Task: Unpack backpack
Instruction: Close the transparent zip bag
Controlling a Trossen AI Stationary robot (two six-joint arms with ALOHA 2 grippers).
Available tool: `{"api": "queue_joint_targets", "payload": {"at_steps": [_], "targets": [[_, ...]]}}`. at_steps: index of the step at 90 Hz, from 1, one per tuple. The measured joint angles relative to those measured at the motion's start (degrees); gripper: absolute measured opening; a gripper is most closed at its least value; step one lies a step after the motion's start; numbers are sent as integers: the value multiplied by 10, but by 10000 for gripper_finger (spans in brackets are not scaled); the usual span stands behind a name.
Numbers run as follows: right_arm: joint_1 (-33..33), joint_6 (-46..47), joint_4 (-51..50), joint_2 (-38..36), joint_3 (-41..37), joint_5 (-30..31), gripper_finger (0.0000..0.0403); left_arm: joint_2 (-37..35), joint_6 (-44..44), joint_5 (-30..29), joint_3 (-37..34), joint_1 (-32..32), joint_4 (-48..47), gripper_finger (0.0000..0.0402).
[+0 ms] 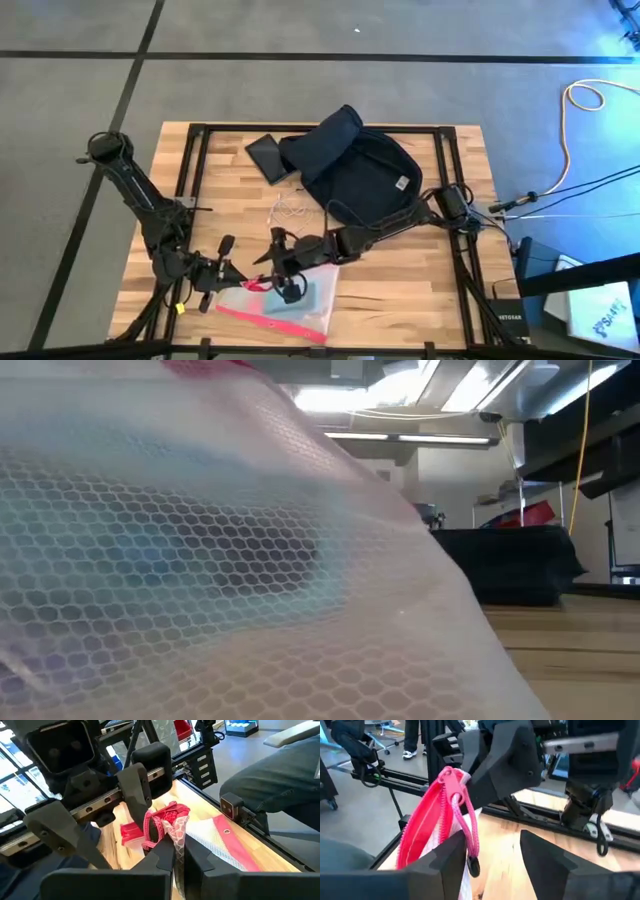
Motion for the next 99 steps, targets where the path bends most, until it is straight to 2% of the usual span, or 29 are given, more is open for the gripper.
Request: {"api": "queue_joint_targets", "payload": {"at_steps": [12,26,39,49,65,84,99], "targets": [[3,-2,16,0,0,12,126,0,-8,-1,0,0,3,0],[3,-2,18,0,0,-24,63,0,-10,-1,0,0,2,0],[2,-18,-3,0,0,-26,8,0,-6,-2,0,0,0,0],[2,-25,-5,-7,0,-9,8,0,-9,-2,0,0,0,0],[2,-36,-20,-34,0,57,2,0,-16,-2,0,0,0,0],[3,-72,-103,-54,0,120,0,0,-17,-4,0,0,0,0],[7,-67,-120,-59,0,140,0,0,-16,-8,0,0,0,0]]}}
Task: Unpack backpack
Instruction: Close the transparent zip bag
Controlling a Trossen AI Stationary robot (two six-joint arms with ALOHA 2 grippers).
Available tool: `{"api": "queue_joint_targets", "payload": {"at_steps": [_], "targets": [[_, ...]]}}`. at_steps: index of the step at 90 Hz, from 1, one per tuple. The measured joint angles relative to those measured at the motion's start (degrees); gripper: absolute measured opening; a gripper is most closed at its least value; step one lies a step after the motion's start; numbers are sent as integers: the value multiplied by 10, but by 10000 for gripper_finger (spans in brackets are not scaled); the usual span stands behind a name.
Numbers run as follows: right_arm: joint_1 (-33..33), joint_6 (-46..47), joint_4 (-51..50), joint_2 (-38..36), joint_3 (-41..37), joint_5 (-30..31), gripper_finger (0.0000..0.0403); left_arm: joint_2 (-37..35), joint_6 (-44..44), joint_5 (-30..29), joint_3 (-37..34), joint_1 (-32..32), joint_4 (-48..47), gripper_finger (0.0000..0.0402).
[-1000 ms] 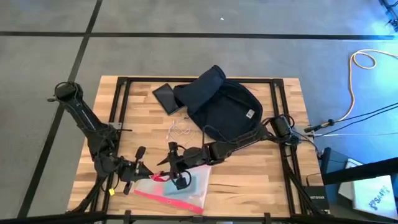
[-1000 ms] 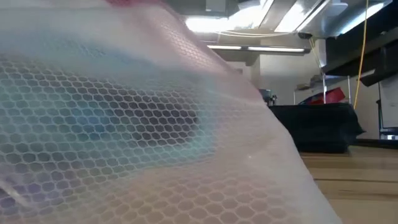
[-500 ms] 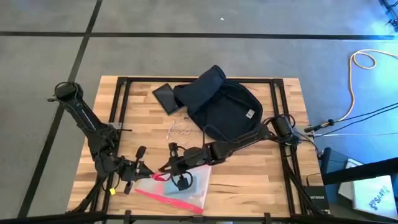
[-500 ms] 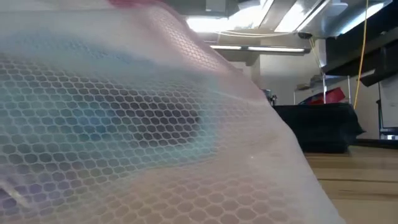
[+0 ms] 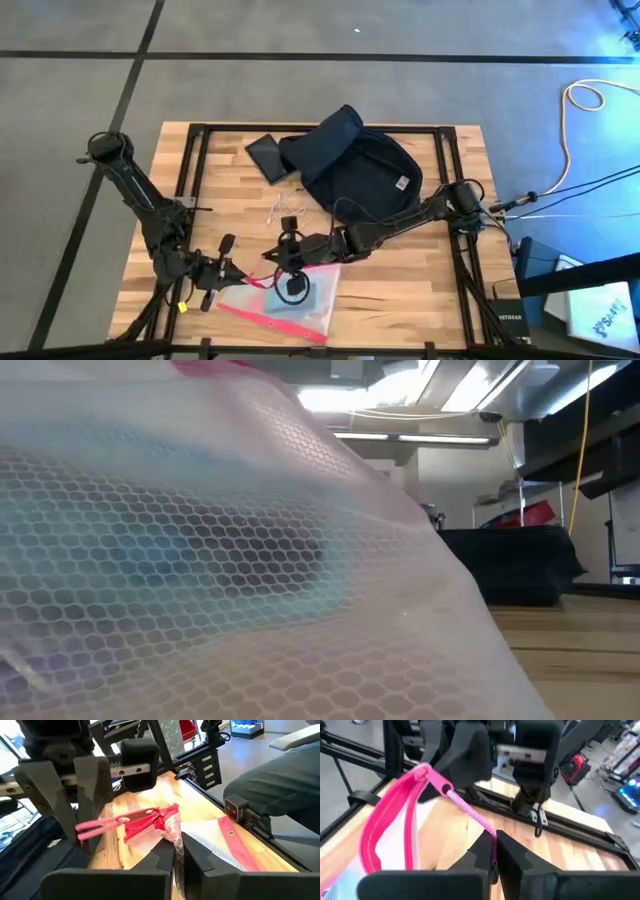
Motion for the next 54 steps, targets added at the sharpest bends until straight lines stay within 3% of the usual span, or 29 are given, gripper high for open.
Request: {"api": "queue_joint_targets", "payload": {"at_steps": [21,54], "targets": [[12,55,-47,0,0,39,0,0,-1,-6,0,0,-1,0],[35,10,-89,0,0,28,0,0,-9,-21,0,4,-5,0]]}}
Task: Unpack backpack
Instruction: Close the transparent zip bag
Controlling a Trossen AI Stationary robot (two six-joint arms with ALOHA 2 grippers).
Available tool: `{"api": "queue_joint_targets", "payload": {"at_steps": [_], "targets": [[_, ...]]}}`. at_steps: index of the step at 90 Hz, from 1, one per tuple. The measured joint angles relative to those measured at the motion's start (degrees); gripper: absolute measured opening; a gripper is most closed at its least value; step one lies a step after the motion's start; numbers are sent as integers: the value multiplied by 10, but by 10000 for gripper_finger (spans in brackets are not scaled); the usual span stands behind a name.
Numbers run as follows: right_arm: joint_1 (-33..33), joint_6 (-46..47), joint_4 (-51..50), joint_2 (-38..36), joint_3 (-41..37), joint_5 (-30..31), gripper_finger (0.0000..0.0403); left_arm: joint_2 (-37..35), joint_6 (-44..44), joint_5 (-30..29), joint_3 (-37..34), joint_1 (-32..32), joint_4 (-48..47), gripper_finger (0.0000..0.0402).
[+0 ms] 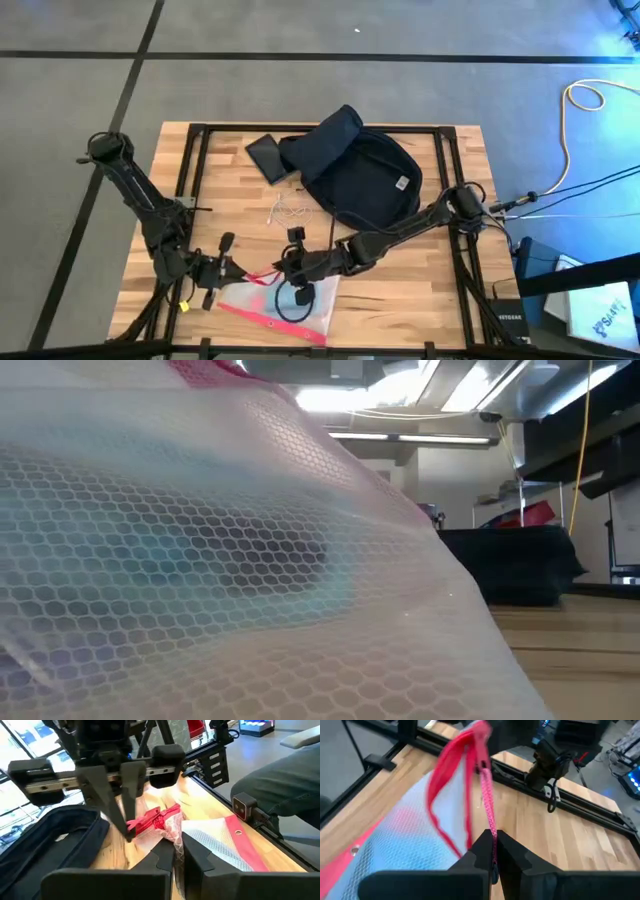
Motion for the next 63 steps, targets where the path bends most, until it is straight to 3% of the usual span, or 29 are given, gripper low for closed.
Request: {"api": "queue_joint_targets", "payload": {"at_steps": [17,47,63], "targets": [[10,-1,-22,-6,0,23,0,0,0,-2,0,0,-1,0],[29,9,-111,-48,0,125,0,0,3,-6,0,6,3,0],[29,30,-179,-63,0,125,0,0,-2,-28,0,13,27,0]]}}
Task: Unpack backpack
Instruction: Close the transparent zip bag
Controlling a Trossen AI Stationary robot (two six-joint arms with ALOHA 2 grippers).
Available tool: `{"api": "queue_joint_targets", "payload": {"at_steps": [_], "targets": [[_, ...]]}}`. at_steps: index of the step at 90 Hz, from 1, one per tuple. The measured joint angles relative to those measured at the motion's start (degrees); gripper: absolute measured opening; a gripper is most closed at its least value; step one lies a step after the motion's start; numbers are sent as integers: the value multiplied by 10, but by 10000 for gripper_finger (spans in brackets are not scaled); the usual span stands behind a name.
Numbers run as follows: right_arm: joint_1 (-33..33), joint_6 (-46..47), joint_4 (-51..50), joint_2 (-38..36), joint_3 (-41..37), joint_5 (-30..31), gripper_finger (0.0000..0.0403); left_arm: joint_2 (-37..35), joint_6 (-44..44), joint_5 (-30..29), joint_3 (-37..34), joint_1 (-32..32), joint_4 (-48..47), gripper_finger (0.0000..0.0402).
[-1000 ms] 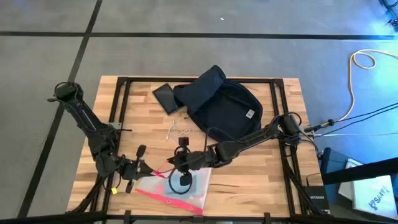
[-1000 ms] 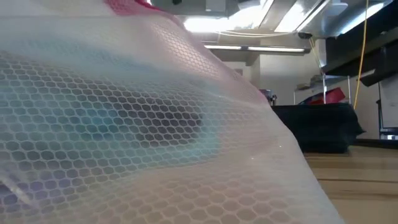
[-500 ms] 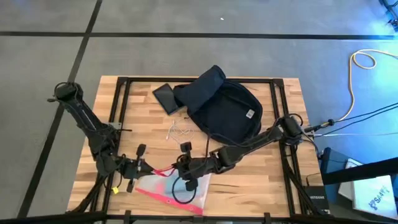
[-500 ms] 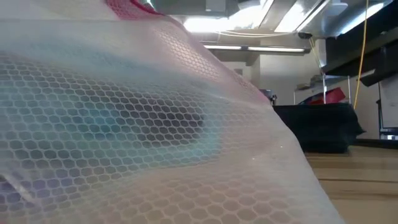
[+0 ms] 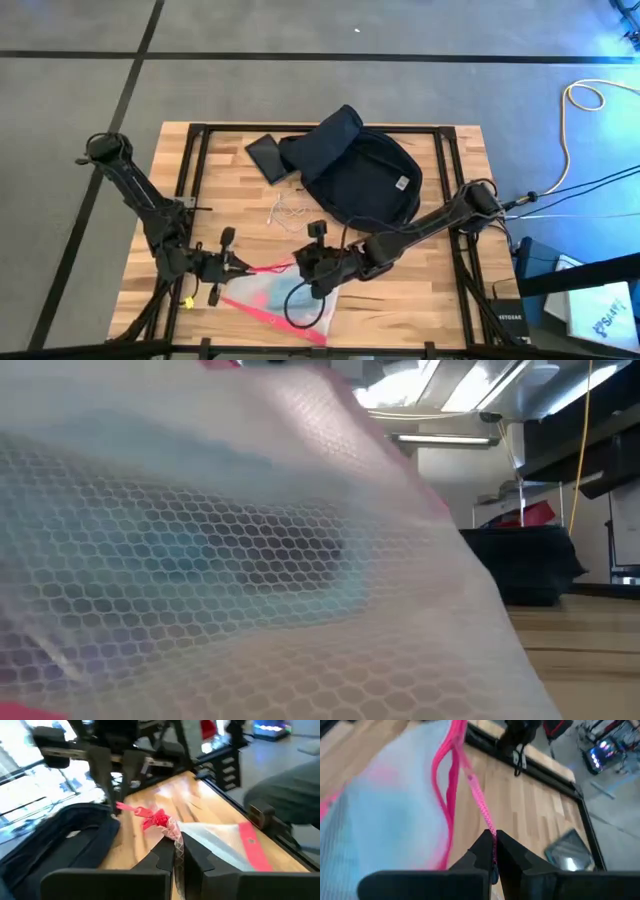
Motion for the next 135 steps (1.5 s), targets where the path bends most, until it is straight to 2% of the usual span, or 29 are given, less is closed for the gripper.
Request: {"api": "queue_joint_targets", "payload": {"at_steps": [11,26,34,48,67,91,116,135], "targets": [[0,19,-53,-6,0,0,0,0,5,-57,0,0,41,0],[15,36,-105,-19,0,21,0,-13,35,-191,0,-8,83,0],[29,43,-122,-26,0,35,0,-18,54,-233,0,-13,83,0],[52,63,-142,-45,0,71,0,-18,65,-246,0,-19,84,0],[90,96,-180,-50,0,117,0,-18,69,-297,0,-28,93,0],[117,196,-302,-51,0,162,0,-18,108,-321,0,-41,186,0],[146,307,-435,-51,0,177,0,-18,102,-323,0,-40,189,0],[170,425,-548,-55,0,180,0,-18,75,-388,0,-41,190,0]]}}
